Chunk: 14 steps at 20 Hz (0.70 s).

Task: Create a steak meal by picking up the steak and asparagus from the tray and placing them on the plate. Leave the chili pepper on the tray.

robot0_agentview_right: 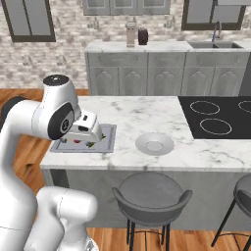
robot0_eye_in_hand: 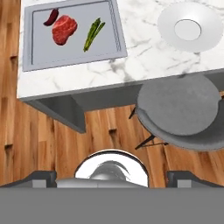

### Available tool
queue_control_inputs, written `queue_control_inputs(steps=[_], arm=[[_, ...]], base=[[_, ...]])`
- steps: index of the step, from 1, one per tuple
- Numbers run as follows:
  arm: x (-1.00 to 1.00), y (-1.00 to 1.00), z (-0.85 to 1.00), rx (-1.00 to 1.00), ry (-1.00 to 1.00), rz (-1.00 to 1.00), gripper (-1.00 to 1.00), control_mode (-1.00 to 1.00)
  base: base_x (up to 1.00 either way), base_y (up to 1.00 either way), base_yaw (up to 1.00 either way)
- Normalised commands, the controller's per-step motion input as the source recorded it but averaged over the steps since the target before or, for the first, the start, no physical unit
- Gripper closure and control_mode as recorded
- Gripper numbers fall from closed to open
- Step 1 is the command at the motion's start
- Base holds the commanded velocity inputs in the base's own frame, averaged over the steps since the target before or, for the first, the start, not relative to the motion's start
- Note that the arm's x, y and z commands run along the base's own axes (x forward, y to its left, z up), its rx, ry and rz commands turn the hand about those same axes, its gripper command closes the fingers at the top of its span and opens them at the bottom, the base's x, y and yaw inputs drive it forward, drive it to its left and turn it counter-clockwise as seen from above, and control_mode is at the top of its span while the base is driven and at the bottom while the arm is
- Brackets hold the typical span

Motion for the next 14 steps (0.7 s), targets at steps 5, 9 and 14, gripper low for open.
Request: queue_control_inputs(steps=[5,9,14], arm=[[0.11,0.0,0.0,0.0,0.0,0.0,-1.0,-1.0],[0.4,0.0,0.0,0.0,0.0,0.0,-1.0,-1.0],[0.65,0.23,-0.14,0.0,0.02,0.0,-1.0,-1.0]], base=[[0.19,-0.1,0.11],[0.0,0.0,0.0],[0.0,0.0,0.0]])
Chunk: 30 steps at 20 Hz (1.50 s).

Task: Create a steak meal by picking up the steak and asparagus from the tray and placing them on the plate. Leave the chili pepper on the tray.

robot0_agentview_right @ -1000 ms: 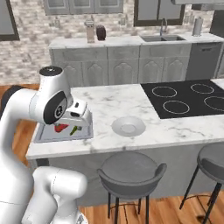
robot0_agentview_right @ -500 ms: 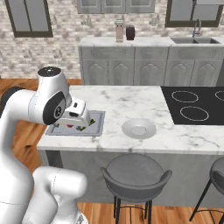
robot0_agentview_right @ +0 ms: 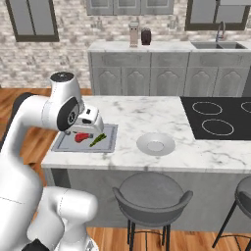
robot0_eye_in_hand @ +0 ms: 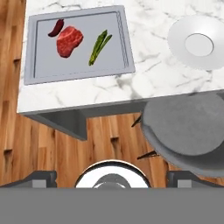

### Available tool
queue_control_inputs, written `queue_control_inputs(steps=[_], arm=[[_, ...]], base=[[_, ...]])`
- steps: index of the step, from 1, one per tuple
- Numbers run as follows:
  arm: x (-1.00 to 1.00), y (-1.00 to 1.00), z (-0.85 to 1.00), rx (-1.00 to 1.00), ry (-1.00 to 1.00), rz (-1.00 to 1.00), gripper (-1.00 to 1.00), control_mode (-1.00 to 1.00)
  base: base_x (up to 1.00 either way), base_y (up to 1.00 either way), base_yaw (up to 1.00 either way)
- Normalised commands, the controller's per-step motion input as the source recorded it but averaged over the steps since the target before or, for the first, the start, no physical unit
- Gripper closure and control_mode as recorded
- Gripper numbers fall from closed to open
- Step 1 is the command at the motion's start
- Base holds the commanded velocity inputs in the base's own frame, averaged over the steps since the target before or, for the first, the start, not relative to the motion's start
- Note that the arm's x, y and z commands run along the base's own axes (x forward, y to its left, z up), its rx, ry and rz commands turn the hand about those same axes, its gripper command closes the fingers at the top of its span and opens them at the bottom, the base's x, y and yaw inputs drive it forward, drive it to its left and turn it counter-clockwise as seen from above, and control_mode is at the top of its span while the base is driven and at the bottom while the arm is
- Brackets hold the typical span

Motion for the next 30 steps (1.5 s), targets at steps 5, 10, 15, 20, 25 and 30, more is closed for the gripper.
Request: queue_control_inputs(steps=[5,10,15,20,25,30], arm=[[0.58,0.62,-0.51,-0.05,0.01,0.0,-1.0,-1.0],[0.57,0.47,-0.58,0.0,0.01,0.0,-1.0,-1.0],[0.55,0.49,-0.52,0.0,0.0,0.0,-1.0,-1.0],[0.49,0.41,-0.46,0.03,0.0,-0.01,-1.0,-1.0],[0.45,0.43,-0.27,0.01,0.0,-0.02,-1.0,-1.0],[0.44,0.21,-0.28,0.0,0.0,-0.03,-1.0,-1.0]], base=[[0.0,0.0,0.0],[0.0,0.0,0.0],[0.0,0.0,0.0],[0.0,0.0,0.0],[0.0,0.0,0.0],[0.0,0.0,0.0]])
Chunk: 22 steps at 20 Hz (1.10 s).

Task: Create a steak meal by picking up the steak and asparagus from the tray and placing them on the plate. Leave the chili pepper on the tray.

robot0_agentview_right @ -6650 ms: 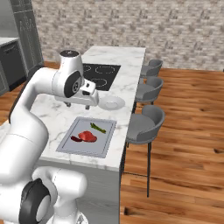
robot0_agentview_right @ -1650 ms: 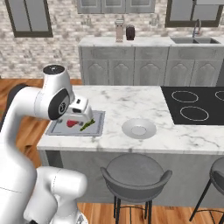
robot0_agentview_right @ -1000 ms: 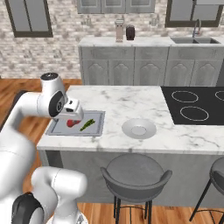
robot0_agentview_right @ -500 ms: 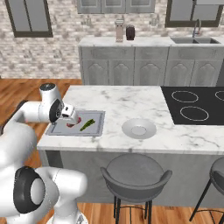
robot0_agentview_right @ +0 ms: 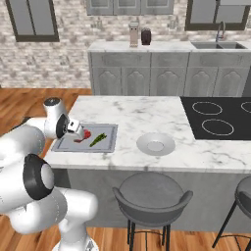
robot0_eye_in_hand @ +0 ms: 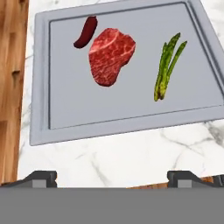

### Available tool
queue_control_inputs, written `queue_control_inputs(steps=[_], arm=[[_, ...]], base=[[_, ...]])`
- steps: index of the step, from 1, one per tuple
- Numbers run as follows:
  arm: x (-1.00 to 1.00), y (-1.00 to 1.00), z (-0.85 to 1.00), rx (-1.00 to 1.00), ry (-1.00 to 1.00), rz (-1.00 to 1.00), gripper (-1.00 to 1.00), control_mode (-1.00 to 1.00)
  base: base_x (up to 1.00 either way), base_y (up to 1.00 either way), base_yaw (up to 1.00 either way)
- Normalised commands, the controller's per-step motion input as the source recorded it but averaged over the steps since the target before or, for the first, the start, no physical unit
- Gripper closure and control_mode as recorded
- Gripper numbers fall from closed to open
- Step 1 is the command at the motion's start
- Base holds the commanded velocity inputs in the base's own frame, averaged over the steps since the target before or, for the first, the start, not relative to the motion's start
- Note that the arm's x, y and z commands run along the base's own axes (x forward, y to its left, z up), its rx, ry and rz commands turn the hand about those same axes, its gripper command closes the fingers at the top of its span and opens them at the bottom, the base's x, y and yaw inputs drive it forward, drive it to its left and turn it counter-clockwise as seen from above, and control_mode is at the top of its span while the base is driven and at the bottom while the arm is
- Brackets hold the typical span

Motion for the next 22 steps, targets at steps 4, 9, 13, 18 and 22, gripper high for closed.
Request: queue_control_inputs(steps=[4,9,13,18,22], arm=[[0.46,0.03,-0.41,0.0,0.0,-0.02,-1.0,-1.0],[0.51,0.03,-0.39,0.0,0.0,0.0,-1.0,-1.0],[0.55,0.13,-0.3,0.0,0.0,0.0,-1.0,-1.0],[0.54,0.13,-0.31,0.0,0.0,0.0,-1.0,-1.0],[0.5,0.08,-0.33,0.0,0.0,0.0,-1.0,-1.0]], base=[[0.0,0.0,0.0],[0.0,0.0,0.0],[0.0,0.0,0.0],[0.0,0.0,0.0],[0.0,0.0,0.0]])
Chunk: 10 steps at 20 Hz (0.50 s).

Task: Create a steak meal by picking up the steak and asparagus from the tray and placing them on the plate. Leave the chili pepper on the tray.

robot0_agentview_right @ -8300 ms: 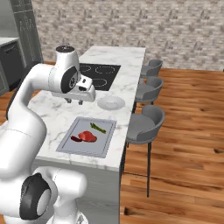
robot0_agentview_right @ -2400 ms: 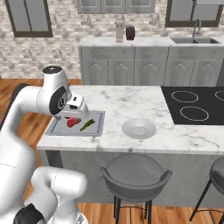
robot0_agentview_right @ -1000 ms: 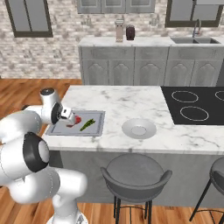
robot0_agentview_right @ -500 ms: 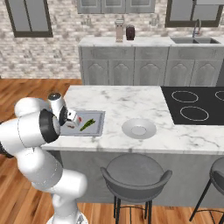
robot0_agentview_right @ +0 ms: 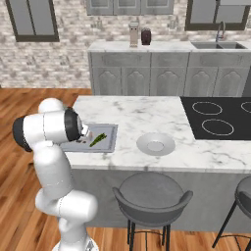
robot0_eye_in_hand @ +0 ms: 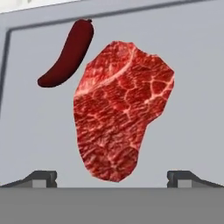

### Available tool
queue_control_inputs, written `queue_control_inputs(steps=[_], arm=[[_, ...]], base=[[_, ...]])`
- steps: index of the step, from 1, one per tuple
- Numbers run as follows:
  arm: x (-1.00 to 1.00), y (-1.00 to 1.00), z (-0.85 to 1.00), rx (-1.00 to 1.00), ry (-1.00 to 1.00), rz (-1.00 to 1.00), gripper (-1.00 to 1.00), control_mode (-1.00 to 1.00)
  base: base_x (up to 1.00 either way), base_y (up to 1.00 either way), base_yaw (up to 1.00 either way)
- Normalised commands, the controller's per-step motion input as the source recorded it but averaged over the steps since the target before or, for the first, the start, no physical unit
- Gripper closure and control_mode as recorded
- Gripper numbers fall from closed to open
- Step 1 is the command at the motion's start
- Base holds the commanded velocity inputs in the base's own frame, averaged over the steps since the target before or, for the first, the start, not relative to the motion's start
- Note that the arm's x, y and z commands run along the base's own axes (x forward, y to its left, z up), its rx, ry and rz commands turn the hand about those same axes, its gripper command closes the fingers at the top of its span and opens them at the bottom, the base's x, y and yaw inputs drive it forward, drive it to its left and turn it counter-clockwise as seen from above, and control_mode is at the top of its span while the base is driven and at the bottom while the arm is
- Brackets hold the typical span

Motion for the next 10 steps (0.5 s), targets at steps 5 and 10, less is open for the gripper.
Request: queue_control_inputs(steps=[5,10], arm=[[0.5,0.07,-0.28,0.0,0.0,0.0,-1.0,-1.0],[0.38,0.03,-0.31,0.0,0.0,-0.02,1.0,-1.0]], base=[[0.0,0.0,0.0],[0.0,0.0,0.0]])
